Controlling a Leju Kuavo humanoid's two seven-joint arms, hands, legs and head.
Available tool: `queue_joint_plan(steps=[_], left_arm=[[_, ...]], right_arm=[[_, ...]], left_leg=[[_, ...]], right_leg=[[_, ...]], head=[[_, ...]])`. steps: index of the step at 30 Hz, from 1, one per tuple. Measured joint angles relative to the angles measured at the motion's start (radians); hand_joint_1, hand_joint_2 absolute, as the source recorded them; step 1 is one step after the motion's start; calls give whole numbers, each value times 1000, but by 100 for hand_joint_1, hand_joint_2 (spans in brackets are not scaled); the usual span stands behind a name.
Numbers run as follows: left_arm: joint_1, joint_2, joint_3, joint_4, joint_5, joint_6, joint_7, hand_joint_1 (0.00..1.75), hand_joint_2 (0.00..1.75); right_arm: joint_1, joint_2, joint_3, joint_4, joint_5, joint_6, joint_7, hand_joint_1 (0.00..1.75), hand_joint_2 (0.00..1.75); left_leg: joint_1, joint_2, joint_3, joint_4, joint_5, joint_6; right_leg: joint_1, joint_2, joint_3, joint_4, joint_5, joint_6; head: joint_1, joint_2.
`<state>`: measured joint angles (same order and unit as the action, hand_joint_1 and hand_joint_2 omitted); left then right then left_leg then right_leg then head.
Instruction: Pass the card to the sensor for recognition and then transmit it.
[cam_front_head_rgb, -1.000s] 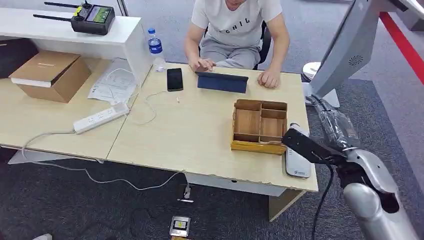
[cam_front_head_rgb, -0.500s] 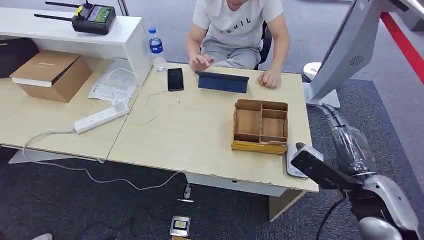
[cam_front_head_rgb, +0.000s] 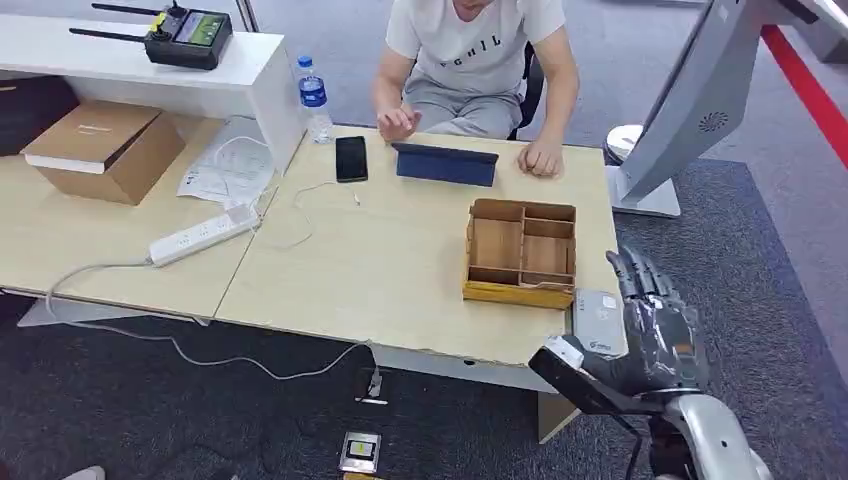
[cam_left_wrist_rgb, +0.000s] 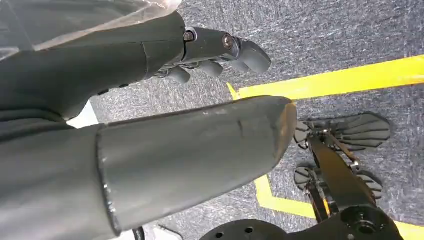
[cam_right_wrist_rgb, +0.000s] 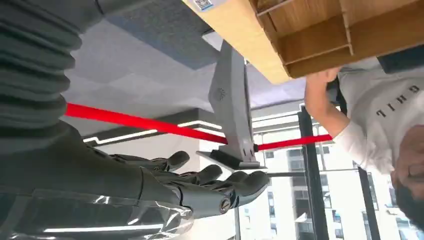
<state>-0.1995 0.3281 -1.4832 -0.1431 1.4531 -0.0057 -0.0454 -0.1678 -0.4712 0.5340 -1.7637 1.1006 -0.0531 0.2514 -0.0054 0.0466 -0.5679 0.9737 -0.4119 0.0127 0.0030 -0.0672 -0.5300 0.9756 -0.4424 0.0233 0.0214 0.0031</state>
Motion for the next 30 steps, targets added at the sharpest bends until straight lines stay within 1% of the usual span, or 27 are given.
queue_joint_plan(steps=[4, 8, 13, 15, 20, 25, 30], left_arm=[[-2, -3, 1, 0, 1, 3, 3, 0, 0], [-3, -5, 2, 0, 4, 6, 16, 0, 0], [-5, -6, 2, -1, 3, 5, 22, 0, 0], [-6, -6, 2, -1, 0, 2, 19, 0, 0], [-8, -6, 2, -1, -4, -10, 16, 0, 0], [-10, -6, 4, -1, 1, -1, 20, 0, 0], [-10, -7, 4, -1, -3, -4, 15, 0, 0]], right_arm=[[-2, 20, 28, 68, 10, -21, -12, 0, 175], [-14, 47, 43, 127, 8, -24, -23, 0, 175], [-45, 80, 57, 176, 12, 19, -34, 0, 175], [-63, 96, 61, 196, 28, 33, -48, 0, 175], [-146, 158, 74, 294, 80, 53, -117, 0, 175], [-244, 233, 83, 425, 121, 46, -169, 0, 175], [-323, 305, 90, 560, 150, 28, -180, 0, 175]], left_leg=[[0, 0, 0, 0, 0, 0], [0, 0, 0, 0, 0, 0], [0, 0, 0, 0, 0, 0], [0, 0, 0, 0, 0, 0], [0, 0, 0, 0, 1, 0], [0, 0, 0, 0, 1, -1], [0, 0, 0, 0, 1, 0]], right_leg=[[0, 0, 0, 0, 0, 0], [0, 0, 0, 0, 0, 0], [0, 0, 0, 0, 0, 0], [0, 0, 0, 0, 0, 0], [0, 0, 0, 1, 0, 0], [0, 0, 0, 1, 0, 0], [0, 0, 0, 1, 0, 0]], head=[[0, 0], [0, 0], [0, 0], [0, 0], [0, 0], [0, 0], [0, 0]])
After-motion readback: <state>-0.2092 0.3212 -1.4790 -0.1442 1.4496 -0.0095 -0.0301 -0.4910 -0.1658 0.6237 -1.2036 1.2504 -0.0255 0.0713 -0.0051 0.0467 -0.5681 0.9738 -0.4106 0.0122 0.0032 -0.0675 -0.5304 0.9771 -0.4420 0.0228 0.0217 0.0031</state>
